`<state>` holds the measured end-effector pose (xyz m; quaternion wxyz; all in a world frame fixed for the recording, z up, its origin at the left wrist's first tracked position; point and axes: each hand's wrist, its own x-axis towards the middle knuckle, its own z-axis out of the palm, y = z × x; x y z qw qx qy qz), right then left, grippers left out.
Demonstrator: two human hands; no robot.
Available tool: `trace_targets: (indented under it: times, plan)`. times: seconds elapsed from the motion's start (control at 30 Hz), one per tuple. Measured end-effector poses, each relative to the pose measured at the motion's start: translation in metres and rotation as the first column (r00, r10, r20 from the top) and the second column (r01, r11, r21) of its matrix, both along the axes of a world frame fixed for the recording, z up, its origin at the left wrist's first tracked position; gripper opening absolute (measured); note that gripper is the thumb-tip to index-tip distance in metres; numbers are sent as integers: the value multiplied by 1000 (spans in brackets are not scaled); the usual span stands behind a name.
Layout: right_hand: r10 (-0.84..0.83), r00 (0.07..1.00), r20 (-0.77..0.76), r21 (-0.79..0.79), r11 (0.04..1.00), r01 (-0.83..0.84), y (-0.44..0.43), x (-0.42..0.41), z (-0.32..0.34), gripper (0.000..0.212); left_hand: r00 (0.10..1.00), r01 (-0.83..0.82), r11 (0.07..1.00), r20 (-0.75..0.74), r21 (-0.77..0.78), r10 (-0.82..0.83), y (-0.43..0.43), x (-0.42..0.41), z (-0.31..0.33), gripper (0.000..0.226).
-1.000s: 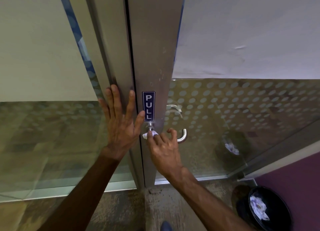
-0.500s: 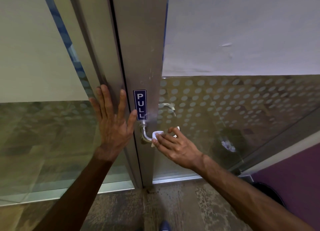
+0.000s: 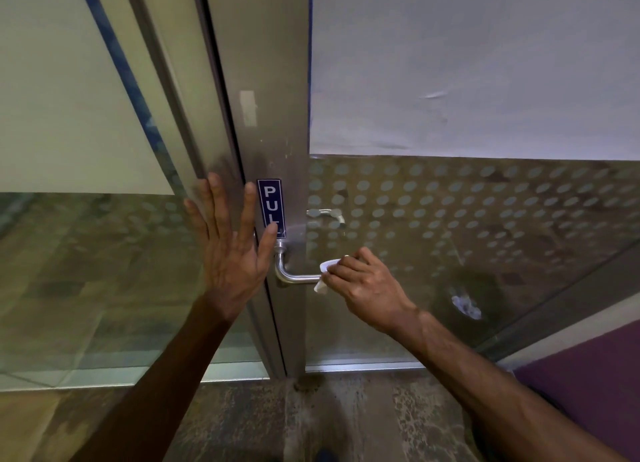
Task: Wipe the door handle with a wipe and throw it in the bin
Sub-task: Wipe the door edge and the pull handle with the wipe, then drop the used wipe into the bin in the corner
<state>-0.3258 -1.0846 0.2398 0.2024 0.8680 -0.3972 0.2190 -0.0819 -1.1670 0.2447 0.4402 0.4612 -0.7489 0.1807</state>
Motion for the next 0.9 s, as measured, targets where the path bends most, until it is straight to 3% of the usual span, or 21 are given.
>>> trace_targets:
  times: [0.1,0.2,0.27,0.53,0.77,0.9]
  plan:
    - [-92,967,238,199,979,44,2,1,11,19,1000,-17,1000,-9,0,17,8,-4,-3,73]
    - [-181,854,487,334,942,9,9,1,20,22,1000,-19,999,-10,29,20,16,-9,-5,72]
    - [-213,800,561,385,922,-25,14,-2,24,23,1000,0,999,3,51,-1,24,-15,-6,72]
    - [-288,763,579,381,923,60,53,-10,33,13,984,169,975,29,146,-175,63,-43,-10,67]
    - [-374,803,464,378,903,203,111,-9,34,17,939,319,930,71,185,-336,101,-61,-17,67]
    - [-424,770,477,408,883,233,146,-14,33,20,904,390,888,80,246,-419,123,-73,-23,67]
